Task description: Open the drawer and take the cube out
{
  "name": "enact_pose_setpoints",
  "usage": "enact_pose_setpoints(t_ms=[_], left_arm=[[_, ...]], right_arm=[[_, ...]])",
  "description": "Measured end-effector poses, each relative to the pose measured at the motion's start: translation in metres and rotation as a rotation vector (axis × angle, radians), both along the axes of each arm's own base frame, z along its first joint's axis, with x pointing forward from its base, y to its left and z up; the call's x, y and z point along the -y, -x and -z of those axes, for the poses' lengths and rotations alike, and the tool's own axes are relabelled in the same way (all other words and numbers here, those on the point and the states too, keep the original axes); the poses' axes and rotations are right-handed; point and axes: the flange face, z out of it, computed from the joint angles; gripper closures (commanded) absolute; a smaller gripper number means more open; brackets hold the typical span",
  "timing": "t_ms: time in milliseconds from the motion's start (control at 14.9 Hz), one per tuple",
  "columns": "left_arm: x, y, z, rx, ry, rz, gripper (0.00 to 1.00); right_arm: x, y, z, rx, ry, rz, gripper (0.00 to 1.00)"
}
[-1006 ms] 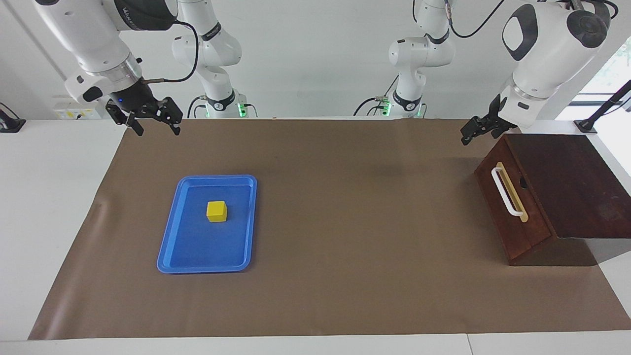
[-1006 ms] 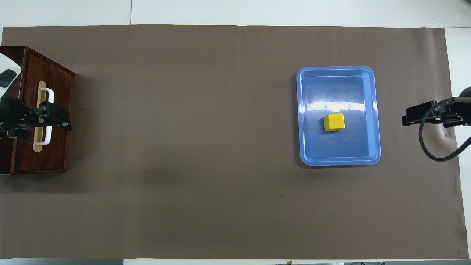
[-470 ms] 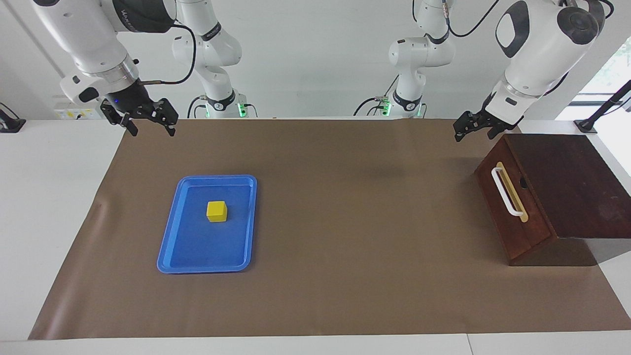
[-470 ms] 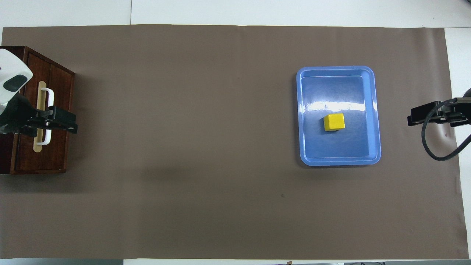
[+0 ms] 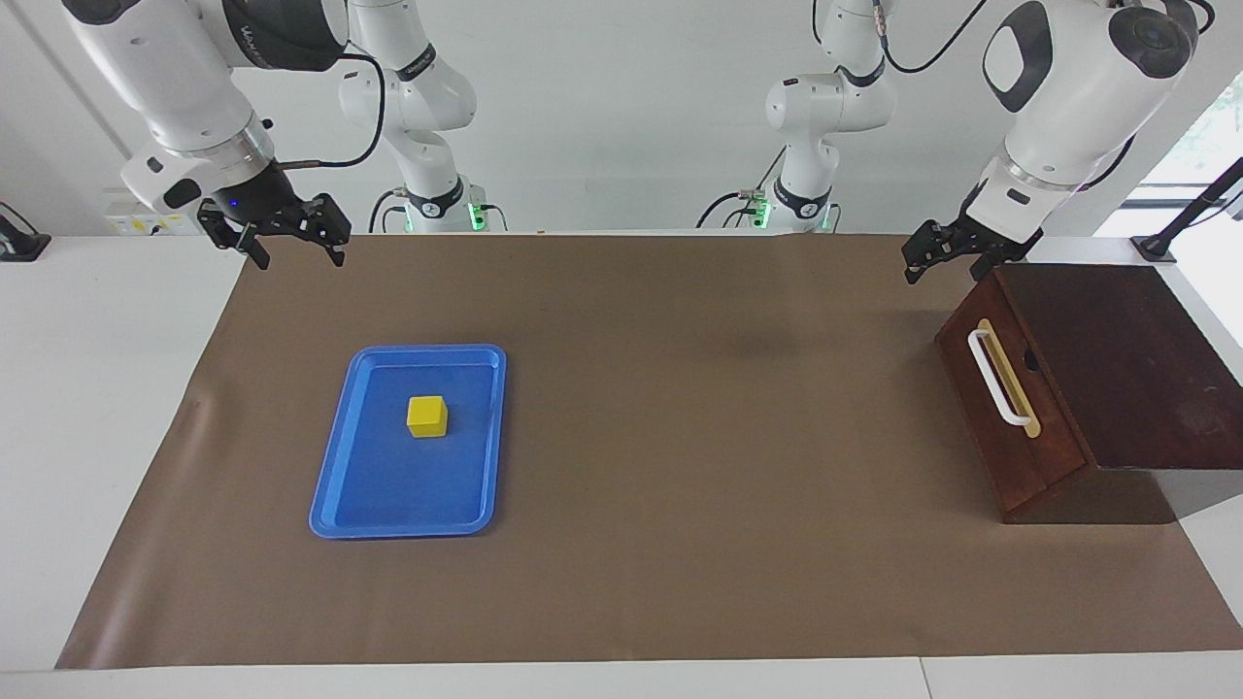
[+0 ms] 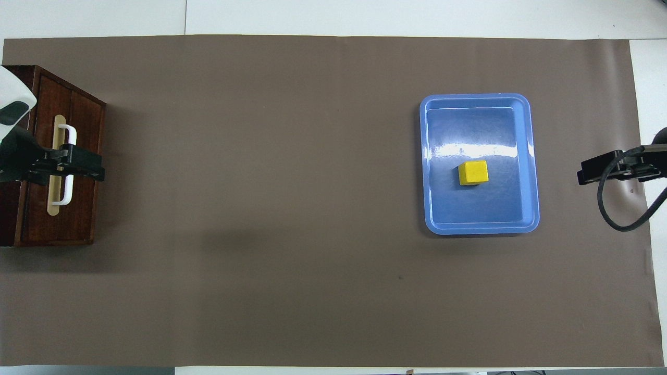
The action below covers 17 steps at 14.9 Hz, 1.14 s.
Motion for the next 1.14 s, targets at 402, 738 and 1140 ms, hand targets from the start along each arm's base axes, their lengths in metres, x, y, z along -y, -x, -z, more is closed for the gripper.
enact_pose_setpoints(t_ms=[402,738,1140], left_arm=[[0.0002,-0.0036,-0.0027,0.032,0.003,0.002,0.0],[0.0004,-0.0038,-0.0028,0.034,0.003,0.004,0.0],[0.0004,-0.0039,-0.0029,0.035,0.003,0.004,0.0]], right_arm=[[0.0,0.0022,0.0013,-0.019,0.0,0.0,0.0],[0.0028,0.0022,0.0007,-0.018,0.016,-0.047,0.0],[0.0029,0.0022,0.0006,-0.018,0.016,-0.05,0.0]])
